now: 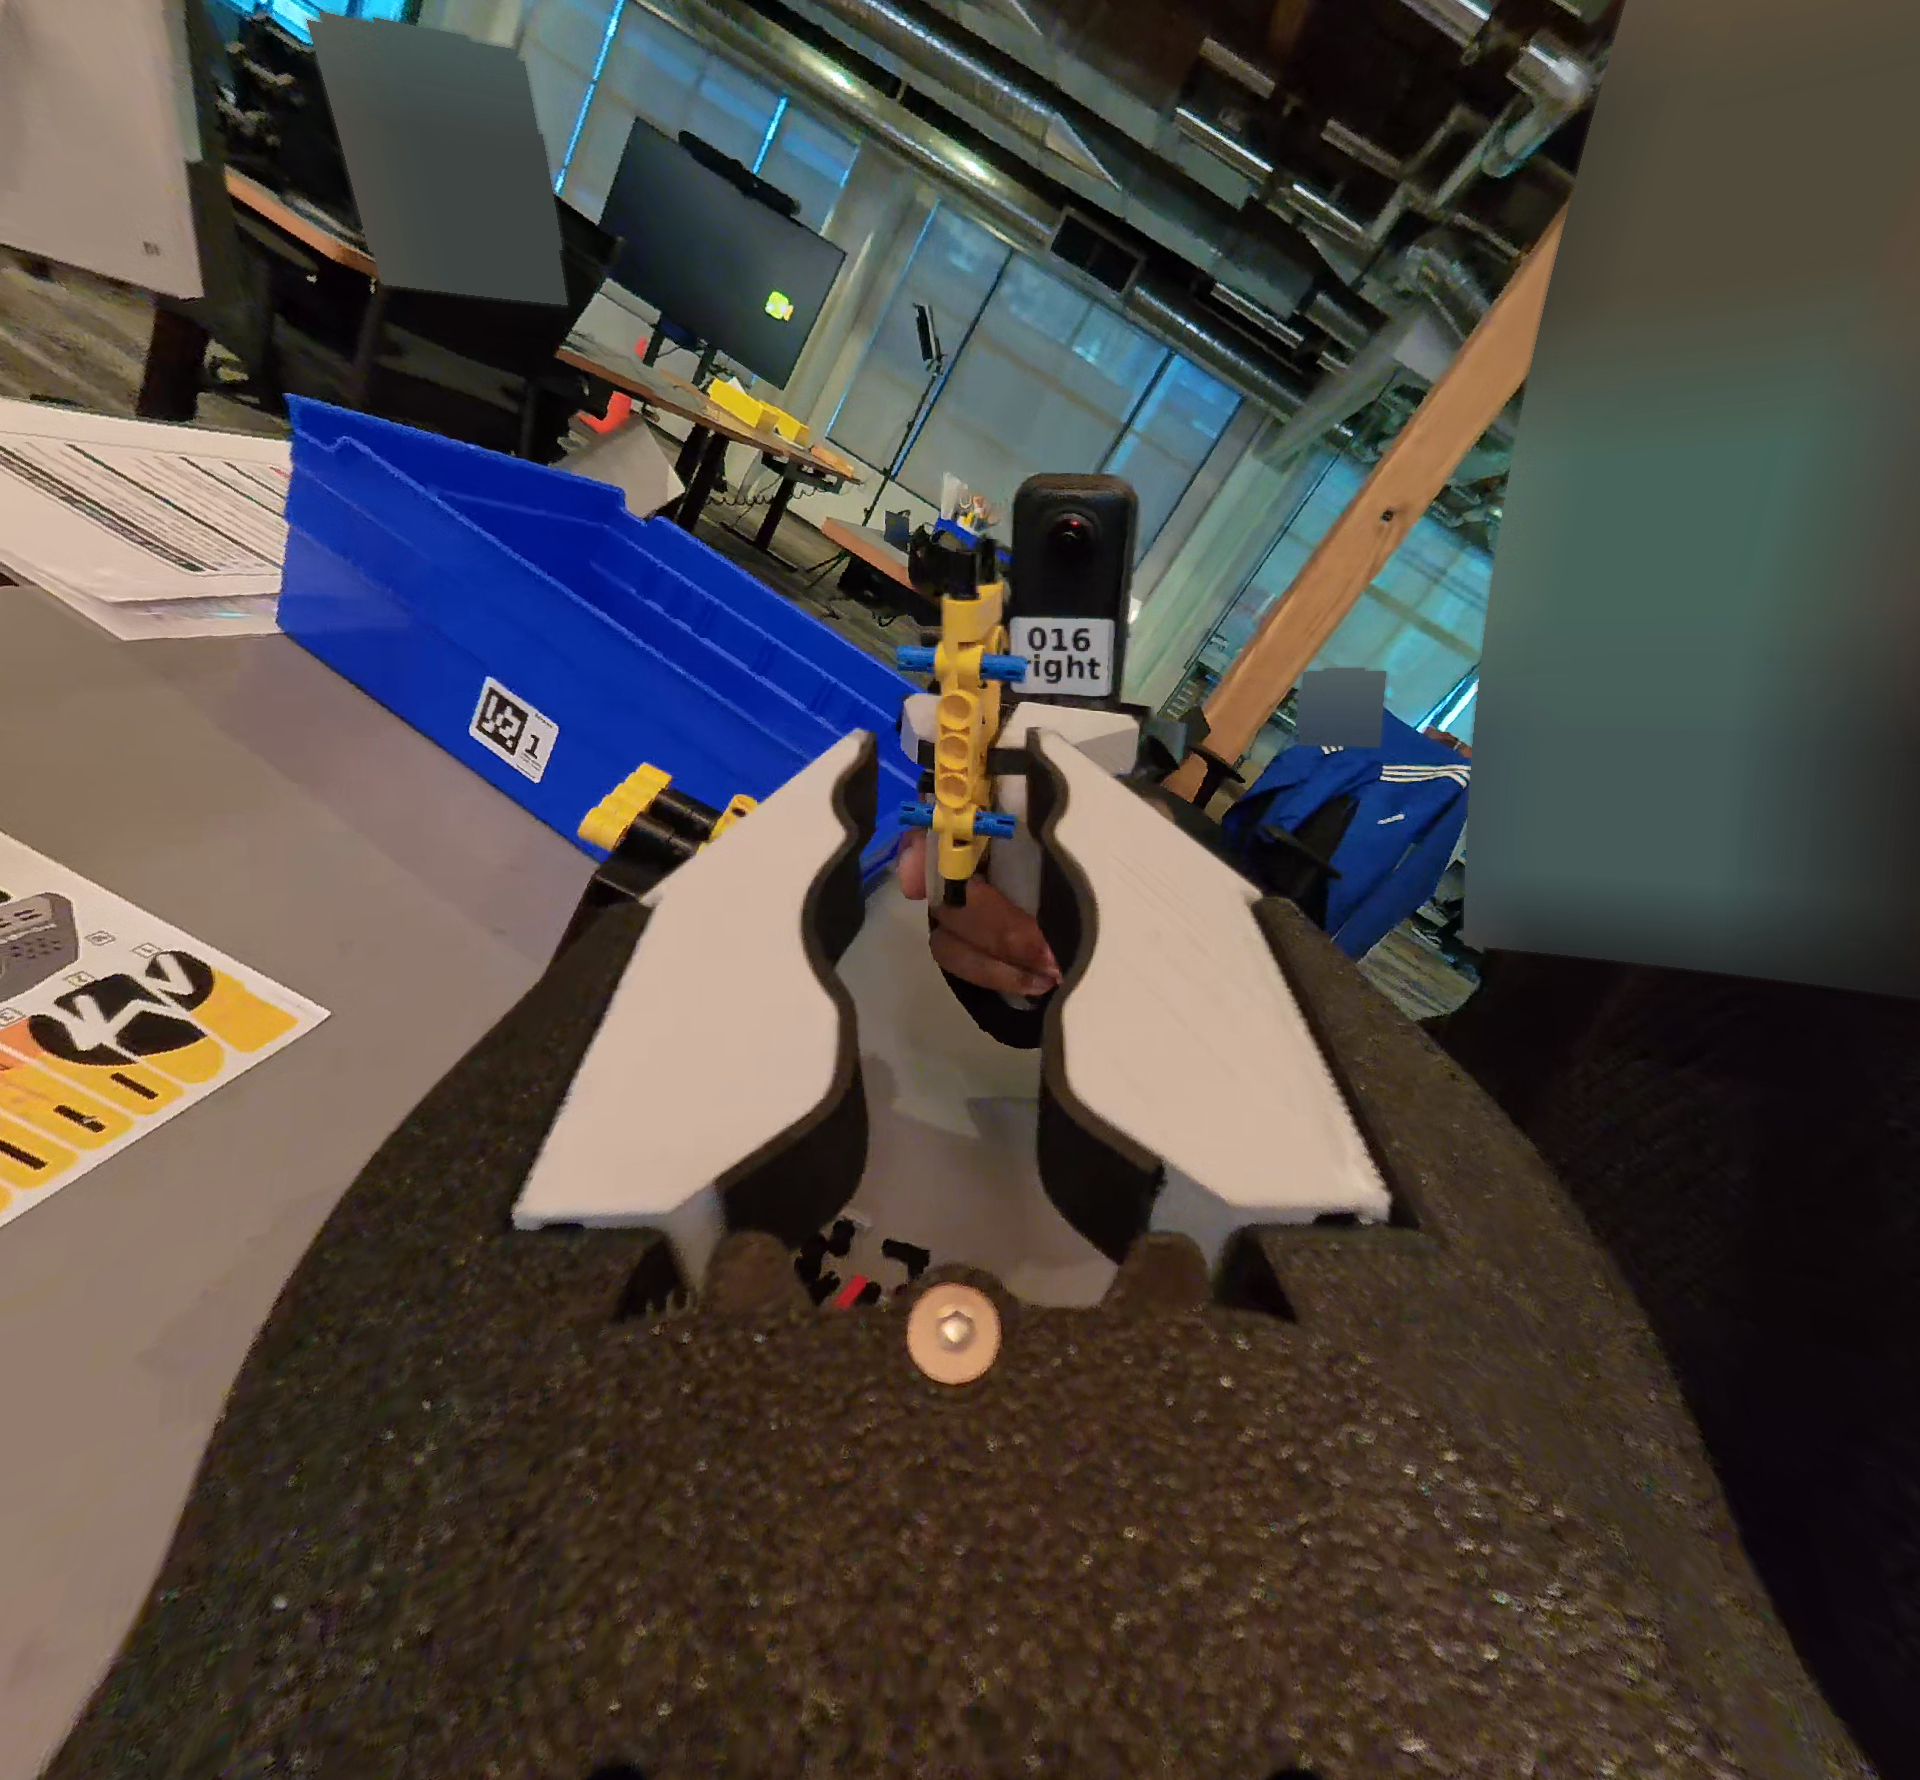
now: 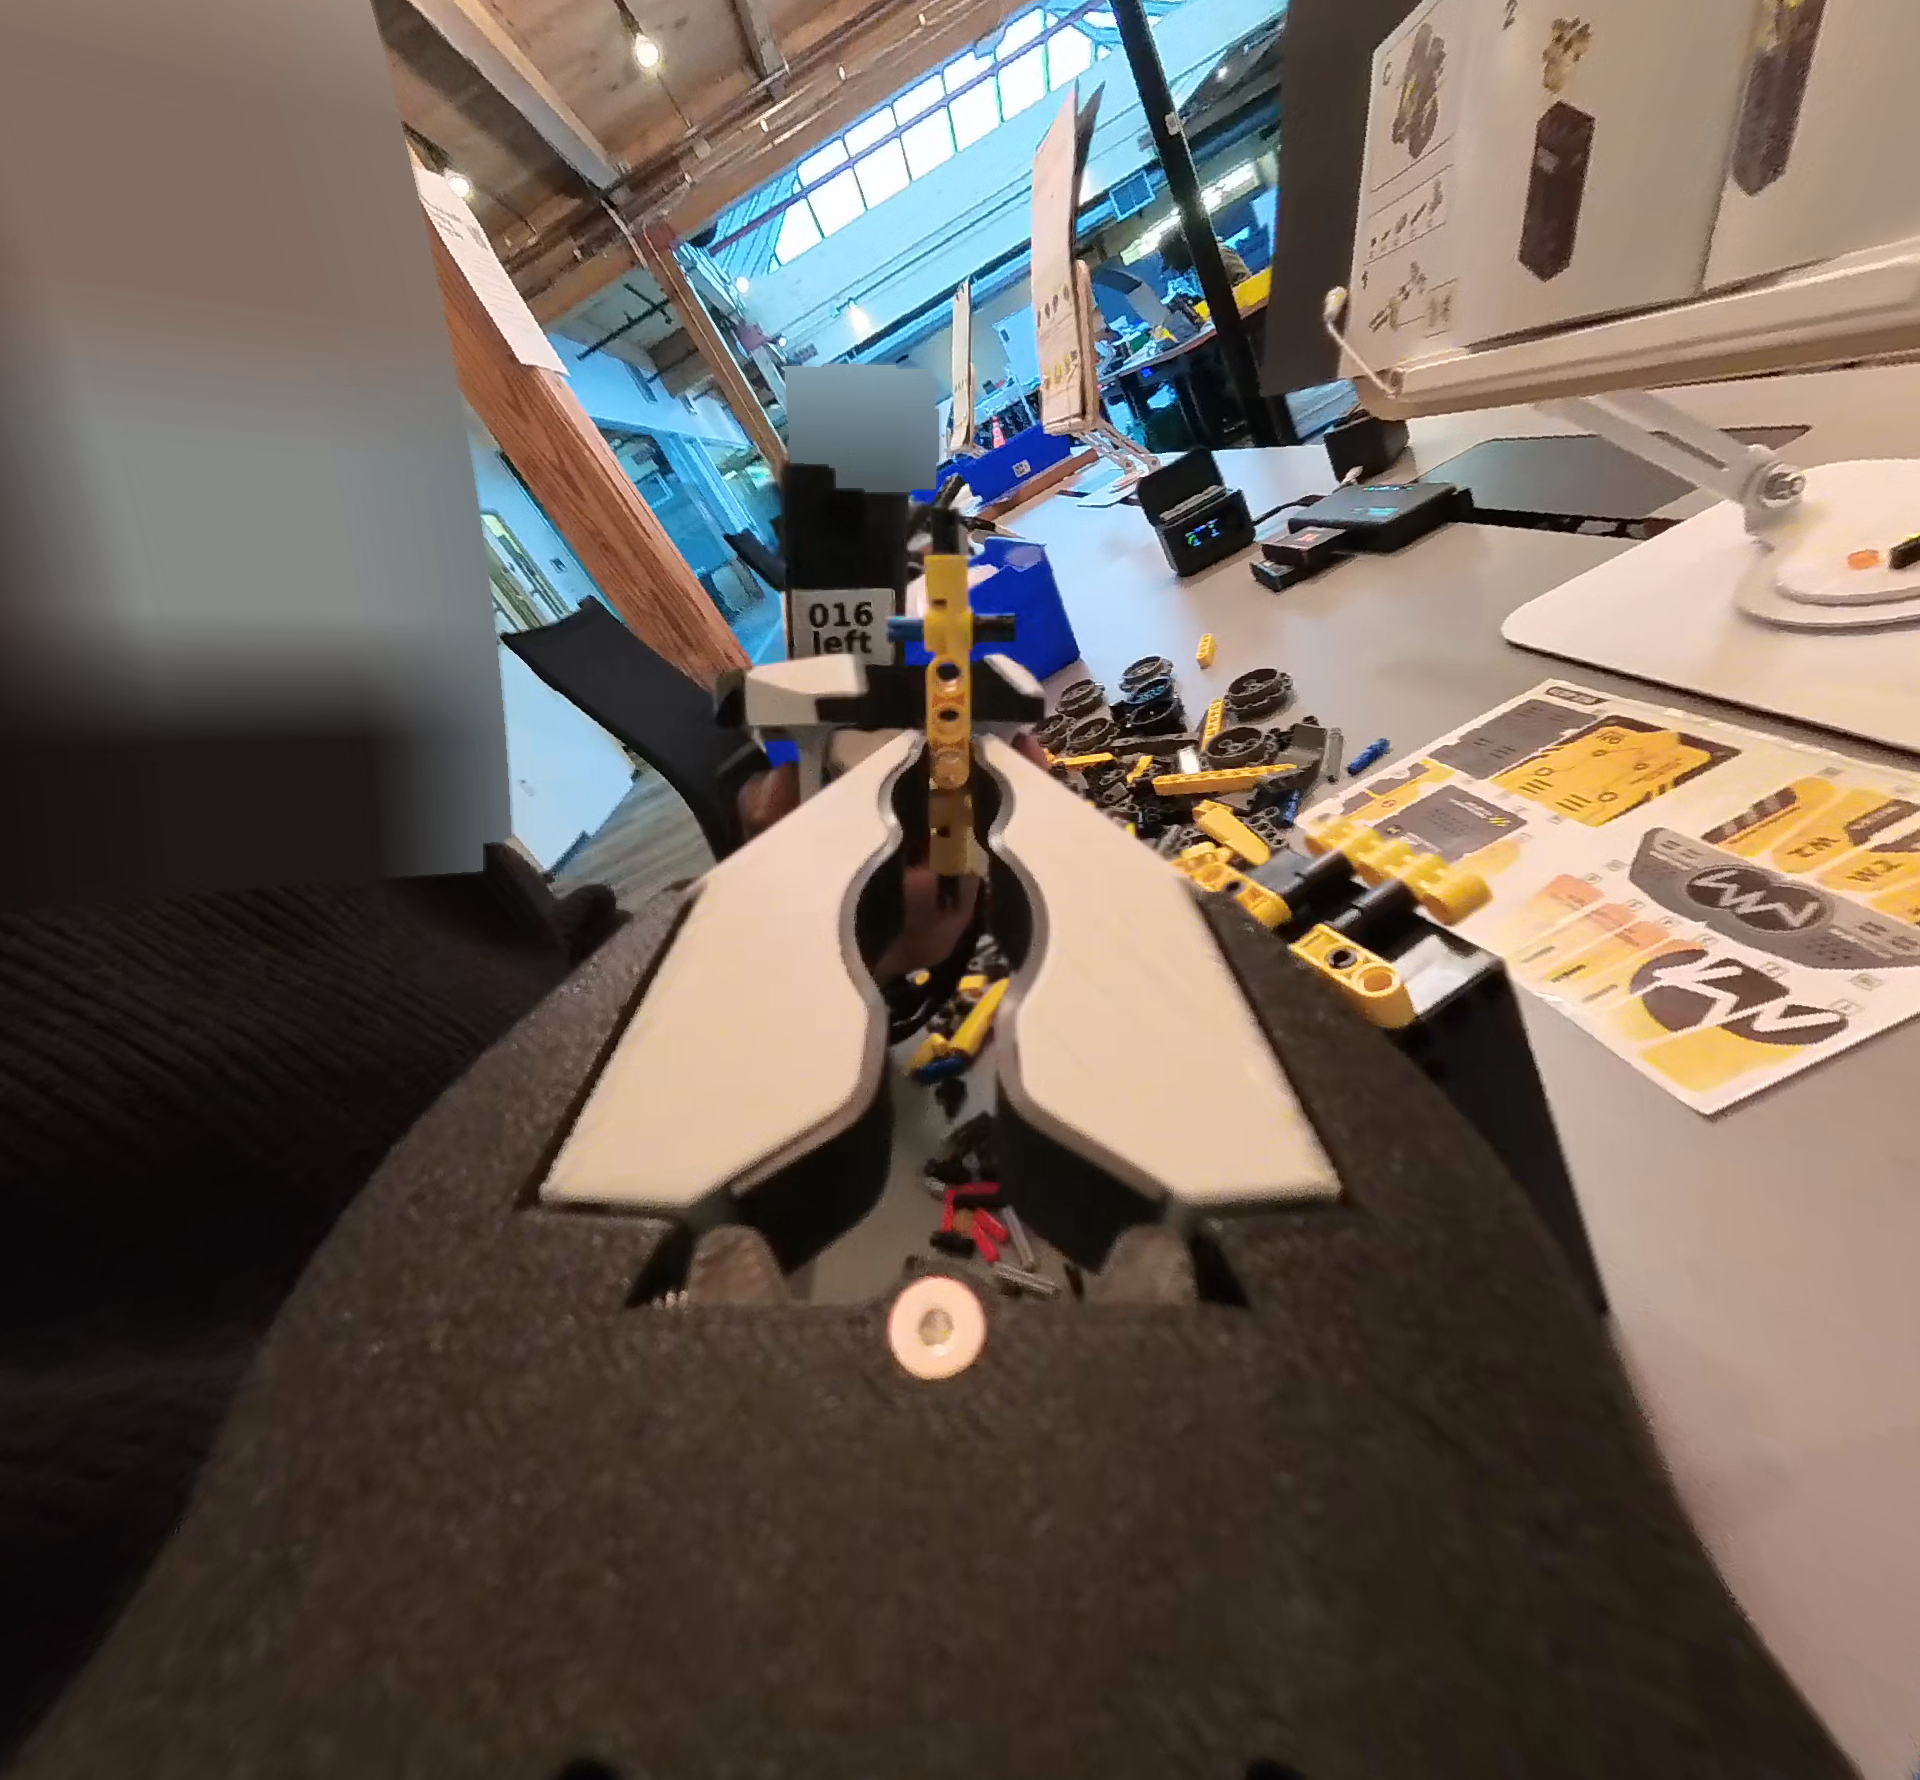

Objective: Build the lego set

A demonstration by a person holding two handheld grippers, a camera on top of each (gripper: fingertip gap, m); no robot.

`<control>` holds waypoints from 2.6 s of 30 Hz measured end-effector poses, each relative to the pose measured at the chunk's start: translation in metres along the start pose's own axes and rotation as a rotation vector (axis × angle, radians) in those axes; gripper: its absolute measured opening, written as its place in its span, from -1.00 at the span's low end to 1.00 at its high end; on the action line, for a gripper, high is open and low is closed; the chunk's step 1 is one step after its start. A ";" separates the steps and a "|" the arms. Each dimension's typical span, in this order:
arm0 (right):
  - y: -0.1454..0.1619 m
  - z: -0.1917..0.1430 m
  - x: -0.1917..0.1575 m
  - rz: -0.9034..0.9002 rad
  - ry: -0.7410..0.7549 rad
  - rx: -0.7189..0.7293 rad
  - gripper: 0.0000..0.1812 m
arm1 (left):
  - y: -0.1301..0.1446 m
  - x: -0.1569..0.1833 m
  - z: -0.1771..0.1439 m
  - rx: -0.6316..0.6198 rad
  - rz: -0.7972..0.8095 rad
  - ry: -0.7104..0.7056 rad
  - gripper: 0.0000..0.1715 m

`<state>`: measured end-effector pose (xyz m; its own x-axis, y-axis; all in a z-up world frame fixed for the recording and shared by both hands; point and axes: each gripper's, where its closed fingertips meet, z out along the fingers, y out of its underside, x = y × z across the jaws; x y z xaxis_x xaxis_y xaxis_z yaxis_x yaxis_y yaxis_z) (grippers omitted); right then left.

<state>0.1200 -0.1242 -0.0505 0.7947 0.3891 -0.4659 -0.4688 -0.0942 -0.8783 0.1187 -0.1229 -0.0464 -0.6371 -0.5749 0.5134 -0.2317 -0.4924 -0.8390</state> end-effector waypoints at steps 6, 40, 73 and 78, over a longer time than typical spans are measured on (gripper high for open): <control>0.005 0.006 -0.006 -0.059 -0.012 -0.014 -0.92 | 0.003 0.003 0.000 0.000 -0.029 0.039 -0.80; 0.006 0.006 -0.005 -0.108 0.000 0.000 -0.92 | 0.006 0.005 -0.001 -0.003 0.033 0.032 -0.90; 0.007 0.007 -0.004 -0.107 -0.002 0.002 -0.92 | 0.004 0.004 -0.001 0.004 0.059 0.023 -0.90; 0.007 0.007 -0.004 -0.111 -0.001 0.002 -0.92 | 0.003 0.005 -0.001 0.006 0.056 0.026 -0.90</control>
<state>0.1107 -0.1202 -0.0541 0.8412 0.3979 -0.3660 -0.3790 -0.0487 -0.9241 0.1144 -0.1267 -0.0469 -0.6682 -0.5841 0.4607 -0.1909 -0.4639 -0.8651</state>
